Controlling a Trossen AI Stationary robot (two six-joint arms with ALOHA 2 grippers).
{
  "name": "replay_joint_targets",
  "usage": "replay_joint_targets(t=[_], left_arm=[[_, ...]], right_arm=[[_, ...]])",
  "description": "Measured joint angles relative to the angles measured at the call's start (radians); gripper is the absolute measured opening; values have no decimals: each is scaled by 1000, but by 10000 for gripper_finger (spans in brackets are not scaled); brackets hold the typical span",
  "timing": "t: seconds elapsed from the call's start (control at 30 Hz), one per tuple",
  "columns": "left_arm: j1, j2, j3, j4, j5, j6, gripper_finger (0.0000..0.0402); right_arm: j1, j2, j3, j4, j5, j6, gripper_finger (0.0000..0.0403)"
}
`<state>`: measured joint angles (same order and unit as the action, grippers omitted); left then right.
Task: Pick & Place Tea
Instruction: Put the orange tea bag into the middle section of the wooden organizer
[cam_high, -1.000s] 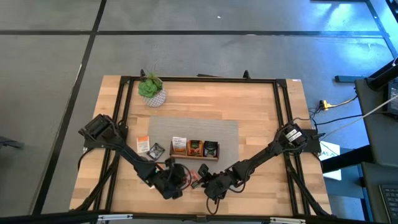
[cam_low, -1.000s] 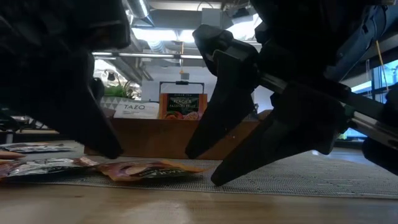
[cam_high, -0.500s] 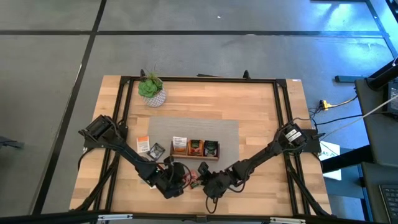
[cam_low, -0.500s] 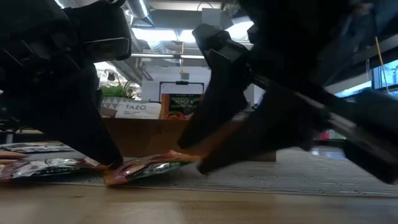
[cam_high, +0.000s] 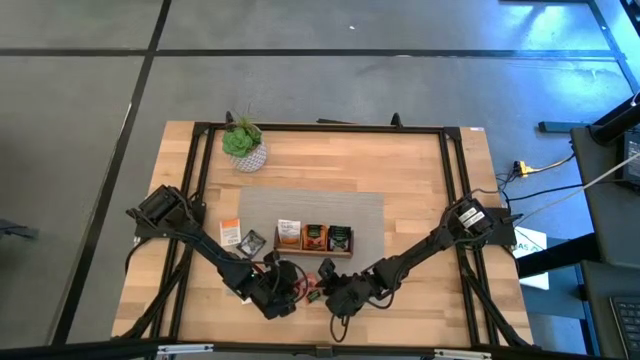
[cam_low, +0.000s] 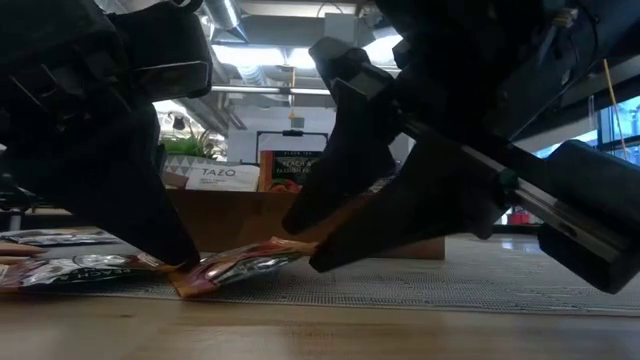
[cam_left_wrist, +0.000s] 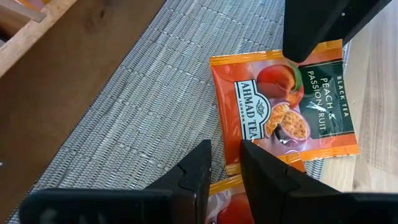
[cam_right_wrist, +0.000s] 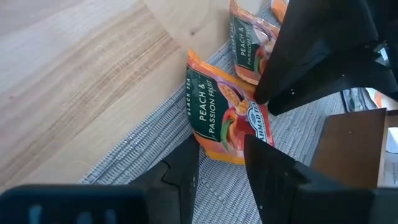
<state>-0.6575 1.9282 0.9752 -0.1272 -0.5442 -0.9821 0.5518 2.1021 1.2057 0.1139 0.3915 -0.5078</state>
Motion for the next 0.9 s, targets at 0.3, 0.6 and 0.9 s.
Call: replay_joint_targets(t=[0.3, 0.6, 0.9], left_arm=[[0, 1, -1, 1, -1, 0, 82], [-7, -19, -3, 3, 9, 21, 82], [-14, -172, -5, 14, 38, 94, 82]], right_arm=[[-4, 0, 0, 0, -62, 0, 39], [-11, -6, 0, -15, -45, -4, 5], [-7, -151, 0, -67, -106, -27, 4]])
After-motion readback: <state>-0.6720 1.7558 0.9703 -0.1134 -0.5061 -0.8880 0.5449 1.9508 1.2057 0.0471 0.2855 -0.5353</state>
